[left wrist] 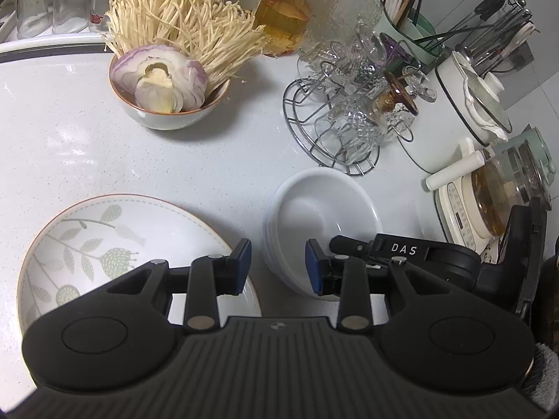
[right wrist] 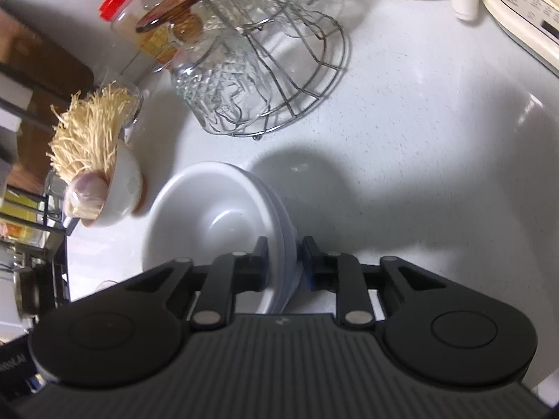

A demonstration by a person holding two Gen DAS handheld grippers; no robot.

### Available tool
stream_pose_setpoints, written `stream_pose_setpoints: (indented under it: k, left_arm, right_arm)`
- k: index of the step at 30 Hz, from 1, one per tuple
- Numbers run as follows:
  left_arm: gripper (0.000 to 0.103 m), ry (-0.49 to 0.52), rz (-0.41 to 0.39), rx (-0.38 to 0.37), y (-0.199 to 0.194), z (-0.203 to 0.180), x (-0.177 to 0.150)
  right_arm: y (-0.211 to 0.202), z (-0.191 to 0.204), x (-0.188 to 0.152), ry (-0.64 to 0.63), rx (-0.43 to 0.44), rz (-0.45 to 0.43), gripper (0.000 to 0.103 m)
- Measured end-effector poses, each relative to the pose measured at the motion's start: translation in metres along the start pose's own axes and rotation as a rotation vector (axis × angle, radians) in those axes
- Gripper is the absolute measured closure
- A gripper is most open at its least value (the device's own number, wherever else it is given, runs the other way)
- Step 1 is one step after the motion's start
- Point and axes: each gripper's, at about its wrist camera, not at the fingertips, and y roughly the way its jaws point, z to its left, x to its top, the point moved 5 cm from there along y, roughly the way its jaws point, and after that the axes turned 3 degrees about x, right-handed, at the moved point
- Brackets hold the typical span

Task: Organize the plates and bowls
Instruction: 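Grip the rim of the nested bowl stack with both grippers and lift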

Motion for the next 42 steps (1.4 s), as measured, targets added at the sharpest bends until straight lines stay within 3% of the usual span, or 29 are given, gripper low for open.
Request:
stream_pose_setpoints:
  k: [10, 14, 17, 19, 23, 30, 37, 39, 42]
  left_arm:
    - [0.064, 0.06, 0.011, -0.041, -0.003, -0.033, -0.009]
    - [0.064, 0.127, 0.041, -0.077, 0.001, -0.058, -0.021]
    - [0.057, 0.156, 0.066, -0.076, 0.01, -0.075, -0.035]
    - [0.056, 0.134, 0.097, -0.059, 0.018, -0.079, -0.044]
    - [0.056, 0.093, 0.171, -0.097, 0.037, -0.087, -0.059]
    - [0.056, 0.099, 0.199, -0.09, 0.057, -0.095, -0.079]
    - [0.065, 0.087, 0.223, -0.066, 0.07, -0.094, -0.091]
    - [0.076, 0.082, 0.224, -0.043, 0.074, -0.092, -0.094]
    - [0.081, 0.069, 0.224, -0.036, 0.076, -0.09, -0.096]
  right_arm:
    - [-0.037, -0.031, -0.016, 0.013, -0.061, -0.039, 0.085]
    - [-0.054, -0.049, -0.026, 0.037, -0.075, -0.051, 0.085]
    - [-0.068, -0.062, -0.034, 0.041, -0.082, -0.059, 0.085]
    - [-0.076, -0.072, -0.038, 0.057, -0.085, -0.061, 0.085]
    - [-0.086, -0.085, -0.044, 0.081, -0.081, -0.066, 0.085]
    - [-0.093, -0.097, -0.051, 0.085, -0.062, -0.074, 0.085]
    - [-0.093, -0.097, -0.052, 0.063, -0.043, -0.072, 0.084]
    - [-0.092, -0.098, -0.053, 0.059, -0.04, -0.069, 0.084]
    - [-0.091, -0.1, -0.054, 0.057, -0.046, -0.059, 0.084]
